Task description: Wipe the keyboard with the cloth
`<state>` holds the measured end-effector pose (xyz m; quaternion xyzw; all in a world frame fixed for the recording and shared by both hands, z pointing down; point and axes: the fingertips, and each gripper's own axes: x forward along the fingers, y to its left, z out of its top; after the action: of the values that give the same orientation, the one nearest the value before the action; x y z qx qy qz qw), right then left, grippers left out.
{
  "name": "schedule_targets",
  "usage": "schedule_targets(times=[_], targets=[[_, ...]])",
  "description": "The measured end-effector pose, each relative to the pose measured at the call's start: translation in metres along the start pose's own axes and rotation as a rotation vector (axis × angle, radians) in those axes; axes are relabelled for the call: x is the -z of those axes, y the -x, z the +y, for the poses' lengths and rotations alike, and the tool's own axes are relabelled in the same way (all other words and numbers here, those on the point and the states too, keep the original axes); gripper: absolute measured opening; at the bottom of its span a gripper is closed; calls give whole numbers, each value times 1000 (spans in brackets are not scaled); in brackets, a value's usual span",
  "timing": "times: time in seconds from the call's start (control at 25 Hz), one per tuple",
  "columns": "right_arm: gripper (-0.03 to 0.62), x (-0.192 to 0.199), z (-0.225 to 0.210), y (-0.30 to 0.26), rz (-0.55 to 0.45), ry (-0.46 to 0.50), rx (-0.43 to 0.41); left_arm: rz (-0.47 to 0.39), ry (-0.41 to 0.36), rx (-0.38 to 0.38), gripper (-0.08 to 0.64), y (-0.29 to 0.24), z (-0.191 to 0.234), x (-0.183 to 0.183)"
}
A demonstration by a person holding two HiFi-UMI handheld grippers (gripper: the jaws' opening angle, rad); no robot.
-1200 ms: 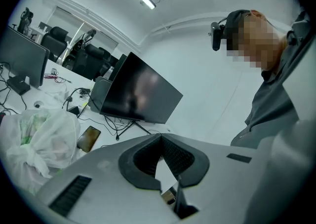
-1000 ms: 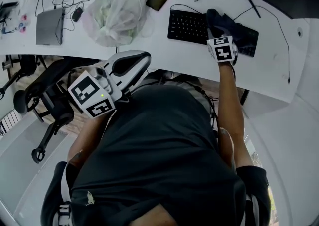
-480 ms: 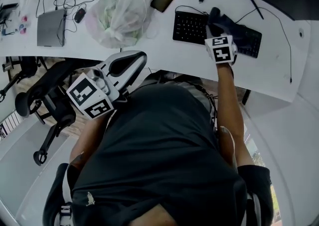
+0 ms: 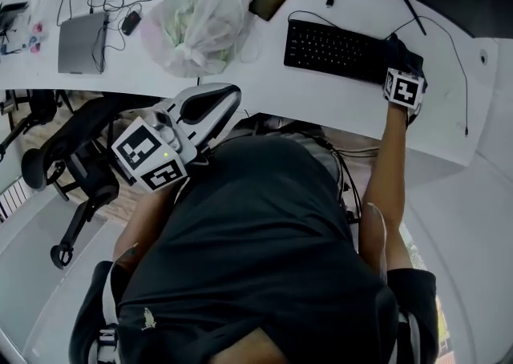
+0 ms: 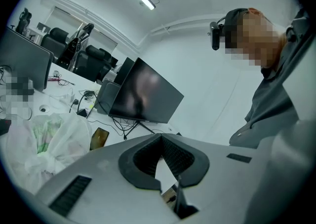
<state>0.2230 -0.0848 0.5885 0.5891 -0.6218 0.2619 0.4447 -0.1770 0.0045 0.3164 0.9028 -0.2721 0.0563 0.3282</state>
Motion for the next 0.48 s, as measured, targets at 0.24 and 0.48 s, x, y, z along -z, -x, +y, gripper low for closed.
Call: schedule_targets(times=[0.24,0.48], targets=[[38,-79,193,14,-181,219,-376,15,13,10,5,-3,1,5],[32,-68,229,-10,-144,210,-471,21,-35,-22,5,6,3,4]])
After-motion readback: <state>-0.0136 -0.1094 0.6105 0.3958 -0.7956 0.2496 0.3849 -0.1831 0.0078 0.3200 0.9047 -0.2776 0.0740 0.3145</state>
